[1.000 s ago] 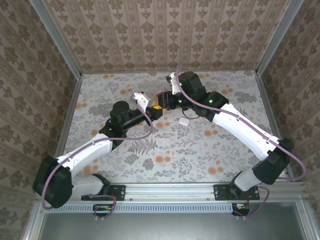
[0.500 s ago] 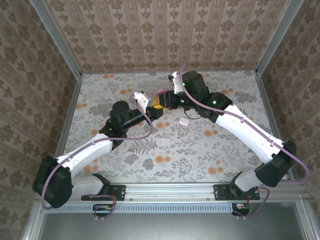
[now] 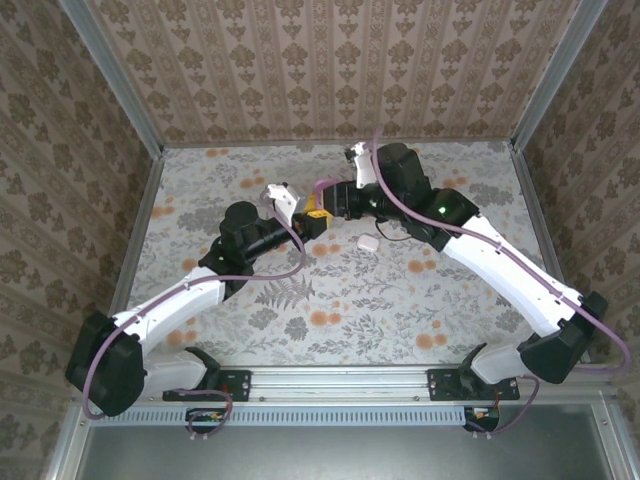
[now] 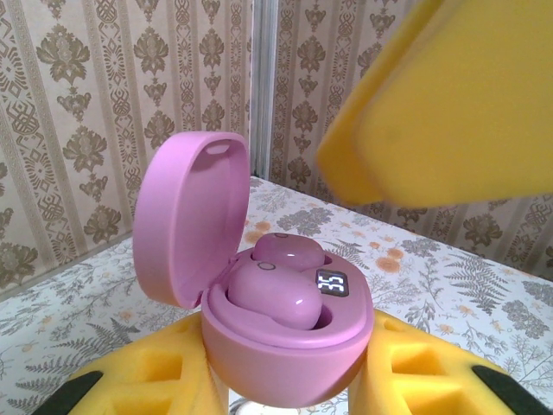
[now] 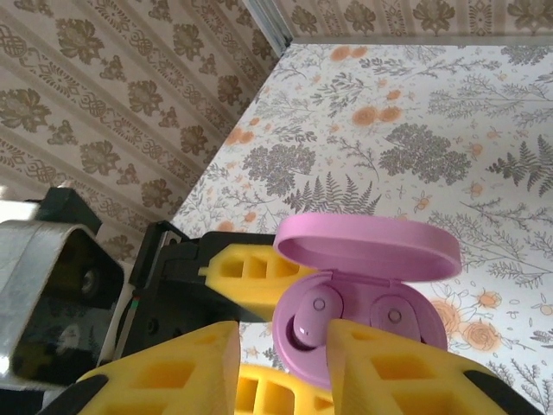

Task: Insert the wireless bluetooth earbuds into the charging case

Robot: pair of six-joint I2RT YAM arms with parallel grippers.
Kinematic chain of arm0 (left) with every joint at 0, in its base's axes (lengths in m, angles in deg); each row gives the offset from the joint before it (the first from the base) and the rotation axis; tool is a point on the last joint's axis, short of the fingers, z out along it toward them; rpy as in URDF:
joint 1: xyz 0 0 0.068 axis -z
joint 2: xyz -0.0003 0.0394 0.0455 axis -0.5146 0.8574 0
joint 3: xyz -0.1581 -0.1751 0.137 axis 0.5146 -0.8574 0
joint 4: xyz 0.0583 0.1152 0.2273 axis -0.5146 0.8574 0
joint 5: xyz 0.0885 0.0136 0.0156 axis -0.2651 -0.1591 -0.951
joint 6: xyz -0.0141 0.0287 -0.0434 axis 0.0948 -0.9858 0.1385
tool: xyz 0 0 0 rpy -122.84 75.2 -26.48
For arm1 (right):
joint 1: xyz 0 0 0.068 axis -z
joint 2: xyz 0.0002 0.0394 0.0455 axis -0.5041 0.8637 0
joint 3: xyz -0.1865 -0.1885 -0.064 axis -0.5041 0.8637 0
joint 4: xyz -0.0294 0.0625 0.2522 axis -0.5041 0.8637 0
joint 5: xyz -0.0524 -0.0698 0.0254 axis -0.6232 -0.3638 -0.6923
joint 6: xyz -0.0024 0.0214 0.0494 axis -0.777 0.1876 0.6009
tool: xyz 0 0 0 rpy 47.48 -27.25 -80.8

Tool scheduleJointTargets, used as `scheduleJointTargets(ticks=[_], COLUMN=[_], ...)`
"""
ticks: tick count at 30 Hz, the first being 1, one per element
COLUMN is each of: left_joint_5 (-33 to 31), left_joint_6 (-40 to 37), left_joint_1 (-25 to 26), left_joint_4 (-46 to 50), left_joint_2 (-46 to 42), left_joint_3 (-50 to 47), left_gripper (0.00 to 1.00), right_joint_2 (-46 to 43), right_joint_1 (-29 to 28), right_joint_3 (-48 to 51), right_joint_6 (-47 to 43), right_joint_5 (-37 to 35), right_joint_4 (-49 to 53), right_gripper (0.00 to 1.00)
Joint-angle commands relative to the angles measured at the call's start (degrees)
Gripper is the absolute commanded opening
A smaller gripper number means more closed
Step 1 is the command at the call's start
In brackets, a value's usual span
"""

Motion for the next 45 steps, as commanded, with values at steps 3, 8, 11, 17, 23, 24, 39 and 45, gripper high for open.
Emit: scheduleJointTargets(ticks=[3, 8, 11, 17, 23, 24, 39, 45], left_joint_5=[1.7, 3.3, 5.0, 8.8, 11.8, 12.2, 15.3, 14.6], left_joint_6=[-0.2, -1.3, -1.7, -3.2, -5.2, -5.6, -7.8, -7.8], left_joint_1=[0.4, 0.4, 0.5, 1.2, 2.4, 2.5, 3.9, 4.0], left_joint_4=[-2.2, -1.7, -1.7, -0.3, 1.2, 1.9, 4.9, 4.7], left_joint_2=[-0.1, 0.3, 1.0, 2.7, 3.7, 3.7, 4.3, 4.3], left_joint_3=[2.0, 2.6, 3.2, 4.7, 5.7, 6.0, 8.0, 8.1], left_gripper=[0.33, 0.33, 0.33, 0.33, 0.33, 0.33, 0.32, 0.32], right_joint_2=[-7.0, -11.1, -11.2, -9.4, -7.3, -7.0, -2.2, -1.5], right_joint_1=[1.1, 6.0, 10.4, 15.1, 15.9, 16.0, 16.0, 15.9], right_joint_3=[3.8, 7.2, 7.2, 5.9, 3.5, 3.0, 1.0, 1.6], right_joint_6=[-2.2, -0.7, 2.0, 3.9, 3.4, 3.2, 2.7, 2.5], right_joint_5=[-5.1, -7.2, -3.3, 3.8, 7.2, 7.5, 14.5, 17.7], right_joint_4=[-3.0, -2.9, -0.5, 3.1, 5.5, 5.9, 7.0, 6.8], right_gripper=[0.39, 0.43, 0.44, 0.45, 0.45, 0.45, 0.45, 0.44])
